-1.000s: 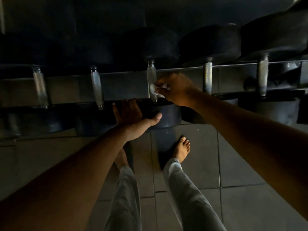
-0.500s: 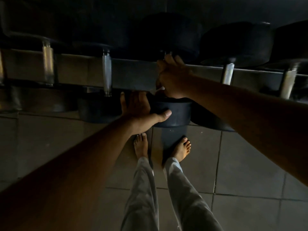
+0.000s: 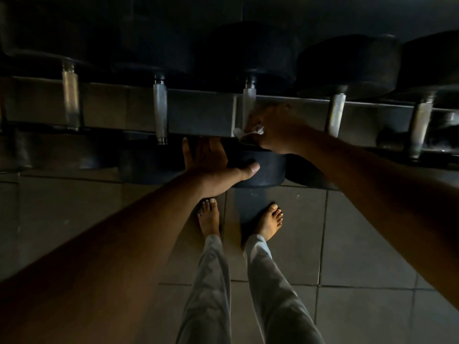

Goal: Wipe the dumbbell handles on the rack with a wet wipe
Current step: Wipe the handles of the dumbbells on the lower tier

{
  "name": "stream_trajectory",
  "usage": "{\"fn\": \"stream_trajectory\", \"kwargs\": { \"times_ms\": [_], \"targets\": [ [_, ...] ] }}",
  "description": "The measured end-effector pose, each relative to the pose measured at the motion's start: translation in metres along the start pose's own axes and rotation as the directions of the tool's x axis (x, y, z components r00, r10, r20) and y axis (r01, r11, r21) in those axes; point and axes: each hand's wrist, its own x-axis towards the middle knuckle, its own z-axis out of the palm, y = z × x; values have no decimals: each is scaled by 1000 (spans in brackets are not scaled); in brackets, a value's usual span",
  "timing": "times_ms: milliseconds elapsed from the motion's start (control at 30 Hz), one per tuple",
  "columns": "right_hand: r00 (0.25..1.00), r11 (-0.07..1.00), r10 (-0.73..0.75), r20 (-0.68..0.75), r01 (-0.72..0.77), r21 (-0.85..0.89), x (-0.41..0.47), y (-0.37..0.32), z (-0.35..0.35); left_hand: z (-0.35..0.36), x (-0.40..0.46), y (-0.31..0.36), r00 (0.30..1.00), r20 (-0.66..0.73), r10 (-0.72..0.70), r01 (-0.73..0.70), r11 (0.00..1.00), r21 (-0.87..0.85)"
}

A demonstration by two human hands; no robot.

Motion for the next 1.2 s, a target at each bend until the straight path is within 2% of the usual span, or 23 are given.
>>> {"fn": "stream_trajectory", "kwargs": {
  "times_ms": [67, 233, 333, 533, 667, 800, 967, 1200],
  "targets": [
    [997, 985, 69, 35, -74, 156, -7, 6, 2, 0, 0, 0, 1000, -3, -2, 2, 1000, 15],
    [960, 888, 258, 105, -278, 367, -1, 23, 21, 0, 1, -1, 999, 29, -23, 22, 999, 35],
    [946, 809, 322, 47, -301, 505, 3, 28, 28, -1, 1, -1, 999, 24, -21, 20, 1000, 20],
    [950, 819, 313, -10, -264, 510, 6, 31, 34, 0, -1, -1, 1000, 7, -27, 27, 1000, 10],
    [962, 853, 259, 87, -270, 447, -1, 35, 29, -1, -3, 2, 1000, 5, -19, 19, 1000, 0],
    [941, 809, 315, 128, -336, 483, 5, 36, 31, 0, -4, 2, 1000, -14, -23, 22, 1000, -18],
    [919, 845, 285, 274, -376, 381, 19, 35, 22, 1, -3, 0, 999, -32, -3, 2, 999, -32],
    [871, 793, 309, 381, -457, 403, 26, 43, 23, 1, -8, 1, 998, -60, 8, -12, 997, -74]
  ]
}}
